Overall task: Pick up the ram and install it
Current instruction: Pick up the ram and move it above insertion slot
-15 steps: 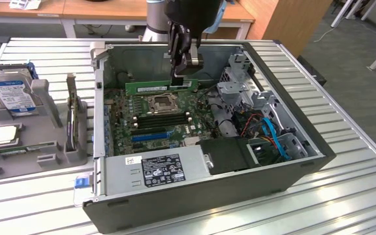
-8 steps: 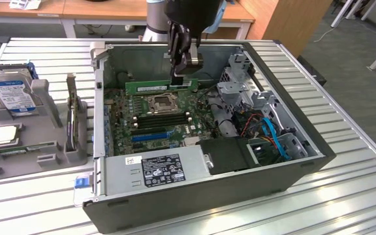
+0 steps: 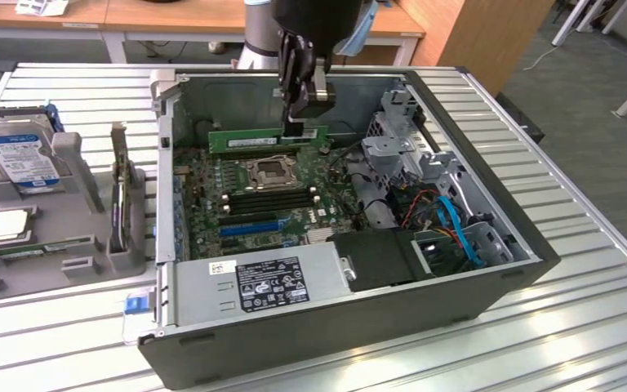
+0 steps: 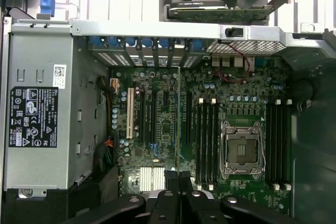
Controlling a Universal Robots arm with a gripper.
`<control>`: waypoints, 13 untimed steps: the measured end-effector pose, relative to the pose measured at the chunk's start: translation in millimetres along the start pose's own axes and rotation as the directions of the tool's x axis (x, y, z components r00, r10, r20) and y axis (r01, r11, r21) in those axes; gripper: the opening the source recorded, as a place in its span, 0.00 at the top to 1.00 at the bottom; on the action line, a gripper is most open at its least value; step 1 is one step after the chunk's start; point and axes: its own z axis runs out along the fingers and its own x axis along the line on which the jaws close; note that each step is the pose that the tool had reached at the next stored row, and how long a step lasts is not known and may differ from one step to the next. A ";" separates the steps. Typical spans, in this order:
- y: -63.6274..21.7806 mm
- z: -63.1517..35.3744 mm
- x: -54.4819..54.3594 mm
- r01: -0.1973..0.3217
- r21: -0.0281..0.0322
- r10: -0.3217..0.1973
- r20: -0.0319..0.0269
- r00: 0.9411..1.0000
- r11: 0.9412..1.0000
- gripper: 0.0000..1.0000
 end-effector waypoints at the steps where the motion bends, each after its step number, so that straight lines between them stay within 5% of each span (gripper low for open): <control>1: 0.0 0.1 -1.6 0.000 0.000 0.000 0.000 1.000 1.000 0.89; 13: 0.0 1.1 -23.2 0.000 0.001 0.000 0.000 1.000 1.000 0.89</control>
